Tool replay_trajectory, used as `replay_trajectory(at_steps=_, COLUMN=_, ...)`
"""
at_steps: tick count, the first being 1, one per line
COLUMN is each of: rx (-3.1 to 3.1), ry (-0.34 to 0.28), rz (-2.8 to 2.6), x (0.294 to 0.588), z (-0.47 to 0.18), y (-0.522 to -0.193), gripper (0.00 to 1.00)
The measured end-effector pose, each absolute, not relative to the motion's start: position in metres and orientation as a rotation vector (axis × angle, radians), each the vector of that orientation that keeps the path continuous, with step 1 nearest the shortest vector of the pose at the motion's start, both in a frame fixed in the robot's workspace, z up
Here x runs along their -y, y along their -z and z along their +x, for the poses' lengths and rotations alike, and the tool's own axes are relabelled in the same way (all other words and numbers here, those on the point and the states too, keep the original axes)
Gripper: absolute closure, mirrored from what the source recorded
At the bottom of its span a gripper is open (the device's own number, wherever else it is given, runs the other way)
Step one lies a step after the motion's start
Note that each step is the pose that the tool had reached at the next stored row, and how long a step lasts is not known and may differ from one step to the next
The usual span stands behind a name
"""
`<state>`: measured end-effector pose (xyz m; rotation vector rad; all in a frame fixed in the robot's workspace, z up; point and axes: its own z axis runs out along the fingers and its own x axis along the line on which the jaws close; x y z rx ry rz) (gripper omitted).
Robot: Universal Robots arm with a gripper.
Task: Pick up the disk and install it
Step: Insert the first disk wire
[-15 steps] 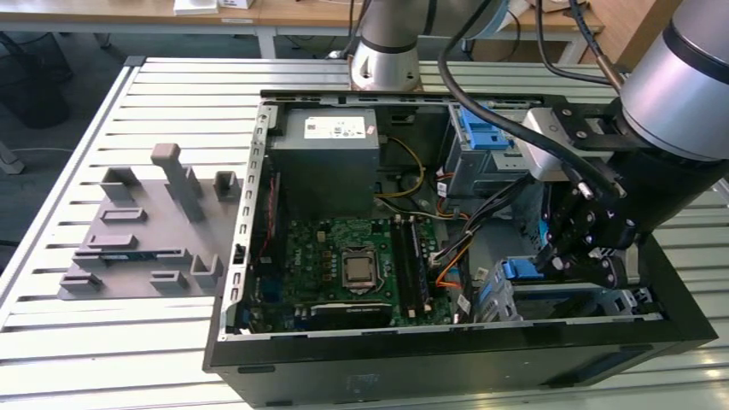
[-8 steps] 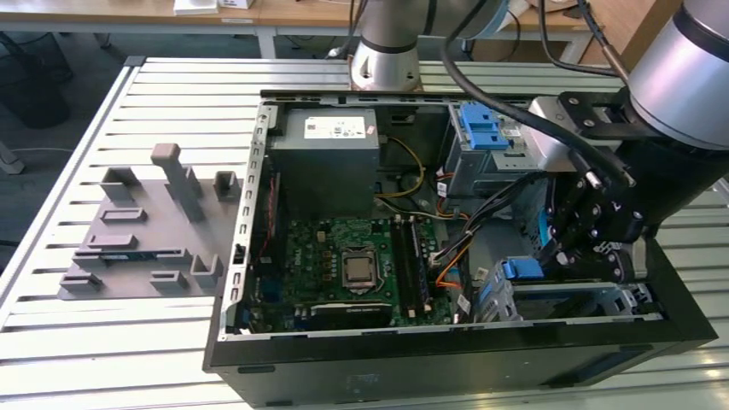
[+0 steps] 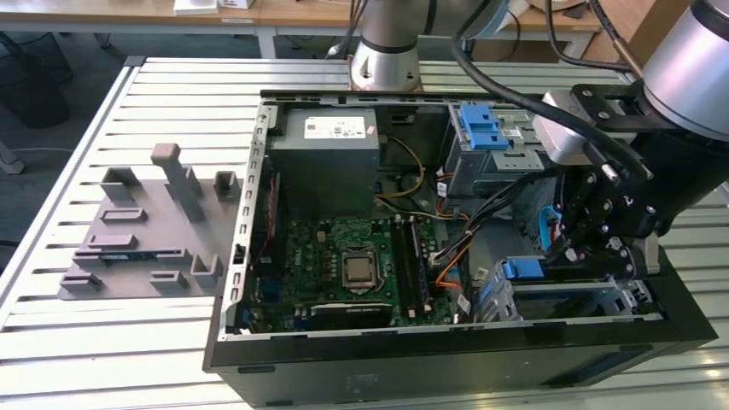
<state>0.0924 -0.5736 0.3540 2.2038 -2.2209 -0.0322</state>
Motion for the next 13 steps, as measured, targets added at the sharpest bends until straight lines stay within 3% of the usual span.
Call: replay_trajectory(at_steps=13, rx=2.221, ry=0.033, rz=2.204, x=0.572, z=0.120, y=-0.354, gripper=0.89)
